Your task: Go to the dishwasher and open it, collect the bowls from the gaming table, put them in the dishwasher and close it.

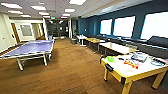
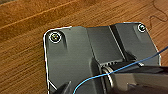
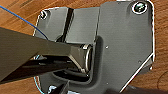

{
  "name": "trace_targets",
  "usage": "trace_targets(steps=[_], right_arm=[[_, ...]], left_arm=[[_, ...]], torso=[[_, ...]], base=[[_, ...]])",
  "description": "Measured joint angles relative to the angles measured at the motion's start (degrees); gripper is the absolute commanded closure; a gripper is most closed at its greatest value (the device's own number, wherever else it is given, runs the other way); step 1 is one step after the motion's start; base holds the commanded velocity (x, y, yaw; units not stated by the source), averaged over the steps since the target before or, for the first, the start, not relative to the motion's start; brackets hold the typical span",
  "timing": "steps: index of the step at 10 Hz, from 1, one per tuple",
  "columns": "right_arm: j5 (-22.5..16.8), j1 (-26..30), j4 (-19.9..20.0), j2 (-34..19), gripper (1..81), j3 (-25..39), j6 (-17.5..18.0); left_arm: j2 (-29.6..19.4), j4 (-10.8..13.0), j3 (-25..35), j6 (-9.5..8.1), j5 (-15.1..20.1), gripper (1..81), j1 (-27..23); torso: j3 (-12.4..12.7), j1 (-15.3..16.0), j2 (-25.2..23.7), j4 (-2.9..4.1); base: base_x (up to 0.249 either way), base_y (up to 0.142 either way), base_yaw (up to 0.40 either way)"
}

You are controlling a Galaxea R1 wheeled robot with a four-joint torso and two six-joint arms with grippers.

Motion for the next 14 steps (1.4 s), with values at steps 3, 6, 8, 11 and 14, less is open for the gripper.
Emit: trace_targets(steps=[3, 6, 8, 11, 14], right_arm=[[0.00, 0.02, 0.01, -0.04, 1.0, 0.00, 0.00], [-0.01, 0.09, -0.82, -0.04, 1.0, 0.00, 0.00], [0.00, 0.22, -0.85, 0.00, 1.0, 0.00, 0.00], [-0.04, 0.20, -0.88, -0.02, 1.0, 0.00, 0.00], [-0.22, 0.20, -1.26, 0.09, 1.0, 0.00, 0.00]], left_arm=[[0.04, 0.00, 0.11, 0.00, 0.11, 1.0, 0.29], [0.13, -0.02, 0.09, 0.00, 0.09, 1.0, 0.27], [0.22, 0.00, 0.11, 0.00, 0.09, 1.0, 0.33], [0.20, -0.02, 0.11, 0.00, 0.06, 1.0, 0.38], [0.22, 0.00, 0.11, 0.00, 0.06, 1.0, 0.40]], torso=[[0.00, 0.00, 0.00, 0.00], [0.00, 0.00, 0.00, 0.00], [0.00, 0.00, 0.00, 0.00], [0.00, 0.00, 0.00, 0.00], [0.00, 0.00, 0.00, 0.00]], base=[[0.000, 0.000, -0.395], [0.000, 0.000, -0.395], [0.000, 0.000, -0.395], [0.000, 0.000, -0.395], [0.000, 0.000, -0.395]])
